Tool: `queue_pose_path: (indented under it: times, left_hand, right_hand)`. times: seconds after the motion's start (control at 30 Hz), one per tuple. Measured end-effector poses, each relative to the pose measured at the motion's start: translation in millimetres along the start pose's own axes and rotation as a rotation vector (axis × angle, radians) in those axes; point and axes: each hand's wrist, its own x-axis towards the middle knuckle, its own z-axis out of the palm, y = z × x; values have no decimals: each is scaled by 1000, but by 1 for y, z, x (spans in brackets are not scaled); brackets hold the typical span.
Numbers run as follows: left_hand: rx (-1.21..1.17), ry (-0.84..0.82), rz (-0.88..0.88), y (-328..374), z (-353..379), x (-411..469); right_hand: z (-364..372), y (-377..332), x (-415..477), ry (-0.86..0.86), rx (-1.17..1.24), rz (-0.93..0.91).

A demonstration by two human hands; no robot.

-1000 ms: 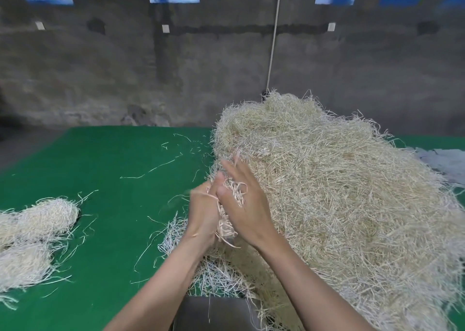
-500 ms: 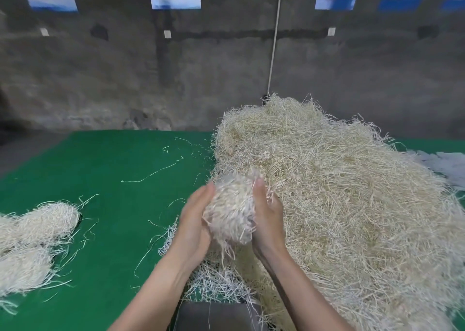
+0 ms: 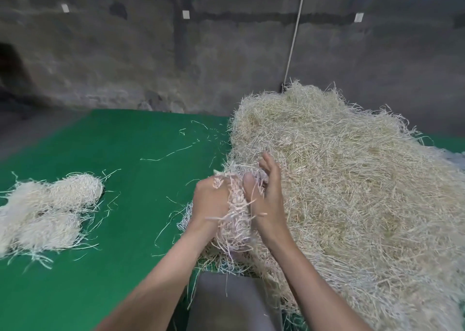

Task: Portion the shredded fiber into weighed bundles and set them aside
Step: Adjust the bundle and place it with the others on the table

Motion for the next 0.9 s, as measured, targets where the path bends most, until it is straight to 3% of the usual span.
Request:
queue_pose_path:
  times: [0.07,0.13,0.2,0.3,0.37,0.43,0.5,0.57,0.63,0.73,0.8,0.9]
  left_hand:
    - [-212,21,-66,10,-5,8]
    - [-481,-108,-199,17,-17,11]
    - [-657,-208,-230,3,-32,8]
    - [-597,-192,-259,-20,-45,-9]
    - [-663,-265,-297,-26,-45,-9]
    - [-740,-136,-352,-24,-49,2]
    - [-625,92,-390,-26,-60,19]
    - [-402,238,-302,-35,-75,30]
    - [-239,229,-160,-47,-91,39]
    - [17,158,-101,-67,-112,52]
    - [43,126,-84,-74,-123,55]
    - [-268,92,-225,-82,-131,54]
  right_hand:
    - [14,-12,0,-138,37,-19]
    - [25,-16,10,-11,58,18]
    - [28,-13,28,213,157,168]
    - [49,-11,44,359,259,268]
    - [77,-6,40,291,151,214]
    - [102,0,29,181,85,139]
    - [113,5,23,87,63,91]
    - [119,8,25,17,13,59]
    - [126,11,26,-59,-48,40]
    - [143,9,25,-233,-3,104]
    - [153,13,25,-215,38,154]
    - [171,24,22,-83,-69,86]
